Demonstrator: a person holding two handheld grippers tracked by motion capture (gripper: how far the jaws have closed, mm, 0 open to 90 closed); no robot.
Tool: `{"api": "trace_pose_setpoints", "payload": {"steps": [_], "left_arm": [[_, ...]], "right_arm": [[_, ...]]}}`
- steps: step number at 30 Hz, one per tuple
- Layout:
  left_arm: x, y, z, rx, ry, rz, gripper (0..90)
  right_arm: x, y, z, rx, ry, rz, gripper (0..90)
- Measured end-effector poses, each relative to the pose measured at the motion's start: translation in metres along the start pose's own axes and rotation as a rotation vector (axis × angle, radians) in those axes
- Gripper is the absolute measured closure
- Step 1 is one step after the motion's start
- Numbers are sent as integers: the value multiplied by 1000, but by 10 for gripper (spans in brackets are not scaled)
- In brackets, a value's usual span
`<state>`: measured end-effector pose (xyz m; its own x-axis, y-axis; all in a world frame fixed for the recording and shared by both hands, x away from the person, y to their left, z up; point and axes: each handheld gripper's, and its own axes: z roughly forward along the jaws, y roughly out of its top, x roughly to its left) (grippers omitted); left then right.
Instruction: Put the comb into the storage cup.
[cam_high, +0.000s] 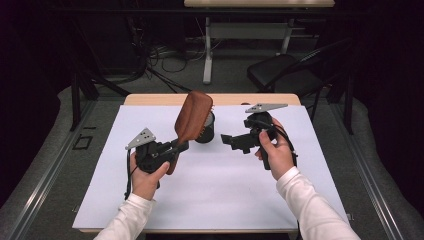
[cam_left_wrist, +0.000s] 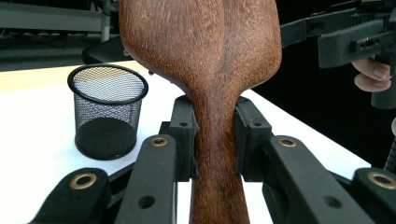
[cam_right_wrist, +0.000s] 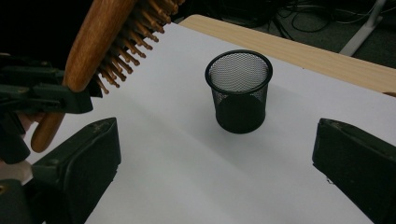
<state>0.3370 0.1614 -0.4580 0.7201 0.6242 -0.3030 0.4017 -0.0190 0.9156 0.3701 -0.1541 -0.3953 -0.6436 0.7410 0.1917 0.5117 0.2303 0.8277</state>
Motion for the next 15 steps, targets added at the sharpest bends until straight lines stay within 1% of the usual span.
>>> {"api": "trace_pose_setpoints", "payload": {"steps": [1,2,3,4,5,8,11,15], "left_arm": [[0,0,0,0,0,-1,723],[0,0,0,0,0,-1,723],[0,0,1,-2,-1,-1,723],[0,0,1,-5,-1,3,723],[0,0,1,-5,-1,3,723],[-1,1,3,-7,-5,4,723],[-1,0,4,-2,-8,8,723],[-2,-1,6,5,-10,10,723]], "right_arm": [[-1,1,0,-2,7,13,8],[-1,1,0,-2,7,13,8],[-4,4,1,-7,22,41,8],[-5,5,2,-3,23,57,8],[-5,5,2,-3,23,57,8],[-10,11,6,9,6,90,8],[-10,14,8,28,-8,103,9],[-11,16,10,25,7,124,8]]}}
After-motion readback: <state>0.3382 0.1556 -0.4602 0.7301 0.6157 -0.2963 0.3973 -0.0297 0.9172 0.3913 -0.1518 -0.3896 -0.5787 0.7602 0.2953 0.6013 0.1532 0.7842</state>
